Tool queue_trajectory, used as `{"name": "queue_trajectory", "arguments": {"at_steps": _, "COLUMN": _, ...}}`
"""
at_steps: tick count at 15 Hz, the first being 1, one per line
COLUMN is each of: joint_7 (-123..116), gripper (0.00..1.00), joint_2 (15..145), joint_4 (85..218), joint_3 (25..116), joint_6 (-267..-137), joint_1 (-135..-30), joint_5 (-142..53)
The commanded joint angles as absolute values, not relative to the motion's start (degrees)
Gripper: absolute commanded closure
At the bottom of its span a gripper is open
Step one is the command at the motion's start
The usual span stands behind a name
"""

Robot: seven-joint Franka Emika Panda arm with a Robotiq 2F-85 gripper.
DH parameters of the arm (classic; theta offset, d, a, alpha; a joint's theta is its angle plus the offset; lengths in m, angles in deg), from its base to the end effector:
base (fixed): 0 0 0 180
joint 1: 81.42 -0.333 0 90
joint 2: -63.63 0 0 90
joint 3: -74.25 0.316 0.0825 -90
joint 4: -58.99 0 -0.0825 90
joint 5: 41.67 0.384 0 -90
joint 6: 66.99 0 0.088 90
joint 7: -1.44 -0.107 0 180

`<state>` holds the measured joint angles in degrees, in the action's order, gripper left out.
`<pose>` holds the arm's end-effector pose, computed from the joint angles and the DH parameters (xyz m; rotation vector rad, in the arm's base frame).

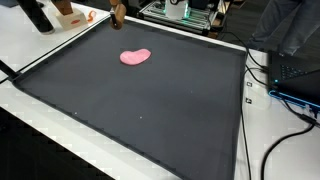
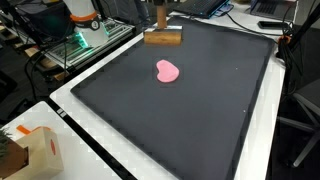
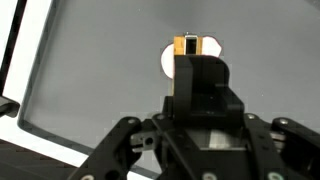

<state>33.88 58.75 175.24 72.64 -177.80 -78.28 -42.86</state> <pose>0.5280 -0.0456 0.4839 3.0348 0.7602 -0.0230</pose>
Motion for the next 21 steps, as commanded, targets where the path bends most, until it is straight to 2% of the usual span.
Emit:
{"name": "queue_trajectory", "arguments": {"at_steps": 1, "joint_7": 33.8, "gripper": 0.51, "joint_2": 58.8, "joint_4": 175.1, "joint_3": 72.0, "joint_6": -177.7, "joint_1": -79.0, "joint_5": -42.9}}
{"name": "queue_trajectory", "arguments": {"at_steps": 4, "joint_7": 33.8, "gripper": 0.51, "joint_2": 58.8, "joint_4": 175.1, "joint_3": 72.0, "joint_6": -177.7, "joint_1": -79.0, "joint_5": -42.9}}
{"name": "queue_trajectory", "arguments": {"at_steps": 5, "joint_7": 33.8, "gripper": 0.76, "joint_2": 58.8, "joint_4": 175.2, "joint_3": 72.0, "joint_6": -177.7, "joint_1": -79.0, "joint_5": -42.9}}
{"name": "queue_trajectory", "arguments": {"at_steps": 13, "joint_7": 24.3, "gripper": 0.76, "joint_2": 58.1, "joint_4": 180.2, "joint_3": 77.6, "joint_6": -181.7, "joint_1": -84.1, "joint_5": -51.6}}
{"name": "queue_trajectory", "arguments": {"at_steps": 21, "joint_7": 9.8, "gripper": 0.76, "joint_2": 63.1, "joint_4": 182.0, "joint_3": 82.7, "joint_6": -182.9, "joint_1": -88.8, "joint_5": -60.4}}
